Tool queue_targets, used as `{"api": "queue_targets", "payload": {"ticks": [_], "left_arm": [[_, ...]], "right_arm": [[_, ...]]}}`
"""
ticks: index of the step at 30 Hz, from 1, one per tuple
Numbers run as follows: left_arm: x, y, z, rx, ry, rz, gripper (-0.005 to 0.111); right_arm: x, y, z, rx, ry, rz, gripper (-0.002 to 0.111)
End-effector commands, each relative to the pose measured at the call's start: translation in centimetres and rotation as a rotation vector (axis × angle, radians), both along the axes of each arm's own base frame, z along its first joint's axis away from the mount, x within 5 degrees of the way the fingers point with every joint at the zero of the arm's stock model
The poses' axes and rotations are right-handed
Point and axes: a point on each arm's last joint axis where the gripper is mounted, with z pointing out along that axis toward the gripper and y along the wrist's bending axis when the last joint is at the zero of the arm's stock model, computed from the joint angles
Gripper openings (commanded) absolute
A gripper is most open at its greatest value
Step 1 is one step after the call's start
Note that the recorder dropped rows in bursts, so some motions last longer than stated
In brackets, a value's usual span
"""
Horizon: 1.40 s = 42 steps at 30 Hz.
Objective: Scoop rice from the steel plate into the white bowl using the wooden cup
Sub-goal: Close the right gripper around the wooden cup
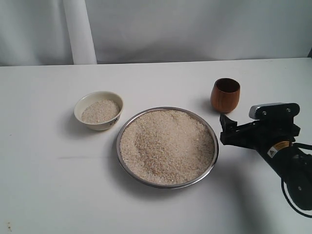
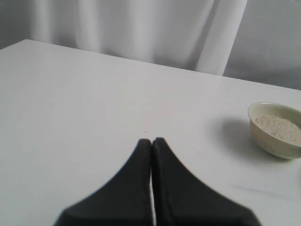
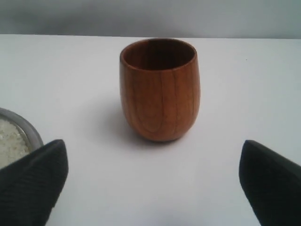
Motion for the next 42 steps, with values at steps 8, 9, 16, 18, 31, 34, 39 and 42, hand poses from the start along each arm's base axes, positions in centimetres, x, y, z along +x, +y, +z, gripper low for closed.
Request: {"api": "queue_targets", "payload": {"ticks": [8,9,16,18,31,34,39,42], "left_arm": [[0.1,0.0,0.0,-0.006,0.001,-0.002,0.0],[0.1,0.0,0.0,-0.006,0.001,-0.002,0.0],[0.1,0.0,0.0,-0.006,0.001,-0.002,0.0],[0.1,0.0,0.0,-0.006,0.001,-0.002,0.0],[0.1,0.0,0.0,-0.006,0.001,-0.002,0.0],[0.1,0.0,0.0,-0.006,0.001,-0.002,0.0],[0.1,0.0,0.0,-0.006,0.001,-0.002,0.0],[0.1,0.0,0.0,-0.006,0.001,-0.002,0.0]], "right_arm": [[2.1,0.3,1.2,0.029,-0.091,-0.027,0.09],[2.1,0.3,1.2,0.029,-0.091,-0.031,0.09],[3.7,0.9,1.4,0.026,-0.059,-0.005,0.095],[4.0,1.0,1.6,0.029,-0.068,-0.01,0.097],[5.8,1.0,-0.4,0.032,-0.074,-0.065,0.098],[6.4,1.1,-0.9,0.033,-0.077,-0.065,0.098],[7.3,1.3,-2.0,0.032,-0.068,-0.073,0.098],[7.7,1.4,-2.5,0.033,-0.071,-0.073,0.098]]}}
